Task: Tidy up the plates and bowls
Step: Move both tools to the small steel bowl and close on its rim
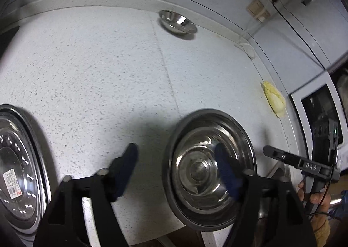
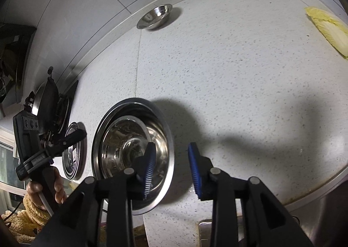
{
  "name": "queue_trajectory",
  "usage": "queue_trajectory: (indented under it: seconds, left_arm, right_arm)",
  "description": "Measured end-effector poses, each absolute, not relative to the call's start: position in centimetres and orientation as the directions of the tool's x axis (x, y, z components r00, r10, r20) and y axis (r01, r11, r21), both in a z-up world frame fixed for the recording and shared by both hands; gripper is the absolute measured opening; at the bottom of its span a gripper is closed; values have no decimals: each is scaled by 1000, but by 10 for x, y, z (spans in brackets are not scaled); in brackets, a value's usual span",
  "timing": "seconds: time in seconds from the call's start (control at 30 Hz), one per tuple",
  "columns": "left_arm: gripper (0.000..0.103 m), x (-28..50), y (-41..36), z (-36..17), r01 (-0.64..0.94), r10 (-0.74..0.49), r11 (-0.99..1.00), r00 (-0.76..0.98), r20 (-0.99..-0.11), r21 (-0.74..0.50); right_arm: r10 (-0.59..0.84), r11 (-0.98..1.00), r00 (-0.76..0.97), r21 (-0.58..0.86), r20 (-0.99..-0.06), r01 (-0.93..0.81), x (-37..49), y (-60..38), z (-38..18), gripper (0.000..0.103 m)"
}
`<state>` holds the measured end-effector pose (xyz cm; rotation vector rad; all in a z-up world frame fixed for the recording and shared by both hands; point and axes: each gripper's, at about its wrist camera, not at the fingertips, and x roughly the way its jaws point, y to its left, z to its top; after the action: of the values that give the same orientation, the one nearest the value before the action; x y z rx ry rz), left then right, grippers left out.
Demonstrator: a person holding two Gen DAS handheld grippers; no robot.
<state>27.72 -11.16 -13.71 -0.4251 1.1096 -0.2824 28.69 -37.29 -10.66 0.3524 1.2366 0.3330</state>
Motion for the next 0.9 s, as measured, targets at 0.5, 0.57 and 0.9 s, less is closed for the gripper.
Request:
queue_trajectory:
  seconds: [0.5, 0.57, 0.9]
  left_arm:
    - [92, 380, -94, -112, -31, -431, 876, 393, -812, -481]
    - [93, 407, -91, -114, -57, -427, 872, 398, -812, -487]
    - [95, 538, -87, -151, -134, -358, 890, 388, -849, -436]
  right_arm:
    - [478, 877, 335, 464, -812, -127, 412, -359, -68, 39]
    - [507, 859, 342, 499, -792, -117, 443, -356, -67, 40]
    - [521, 846, 306, 530, -797, -61, 572, -322, -112, 40]
